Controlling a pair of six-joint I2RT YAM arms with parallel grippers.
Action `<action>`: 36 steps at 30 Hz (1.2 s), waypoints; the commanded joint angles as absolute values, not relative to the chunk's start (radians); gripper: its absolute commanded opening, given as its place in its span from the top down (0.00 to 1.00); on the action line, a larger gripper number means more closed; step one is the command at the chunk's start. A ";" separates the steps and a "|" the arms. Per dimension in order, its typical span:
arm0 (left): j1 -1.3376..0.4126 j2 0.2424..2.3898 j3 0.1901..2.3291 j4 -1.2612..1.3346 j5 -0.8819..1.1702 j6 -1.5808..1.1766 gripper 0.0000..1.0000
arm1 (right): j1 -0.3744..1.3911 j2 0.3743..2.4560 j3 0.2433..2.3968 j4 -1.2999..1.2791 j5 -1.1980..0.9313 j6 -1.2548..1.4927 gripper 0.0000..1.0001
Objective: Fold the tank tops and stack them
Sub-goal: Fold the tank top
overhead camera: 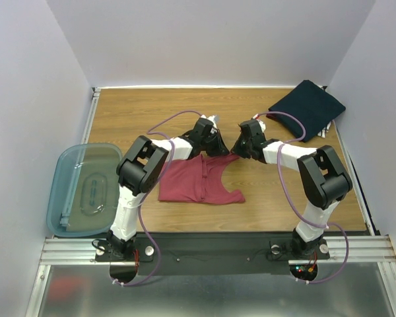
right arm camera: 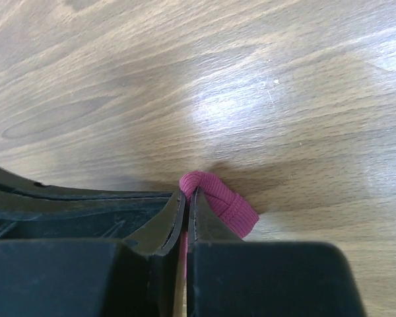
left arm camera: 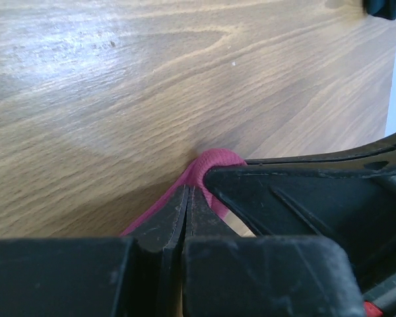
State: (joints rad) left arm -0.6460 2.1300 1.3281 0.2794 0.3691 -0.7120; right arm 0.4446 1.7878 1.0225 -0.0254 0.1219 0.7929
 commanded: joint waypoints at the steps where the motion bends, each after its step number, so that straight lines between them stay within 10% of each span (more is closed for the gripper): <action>1: -0.649 2.019 1.321 0.293 0.330 -0.715 0.96 | 0.437 1.770 1.057 0.017 0.173 0.762 1.00; 17: -0.611 1.896 1.255 0.210 0.232 -0.772 0.95 | 0.434 1.643 0.700 0.439 0.212 0.684 1.00; 36: -0.474 1.448 0.835 0.149 0.101 -0.842 0.84 | 0.275 1.741 0.833 0.322 0.111 0.704 1.00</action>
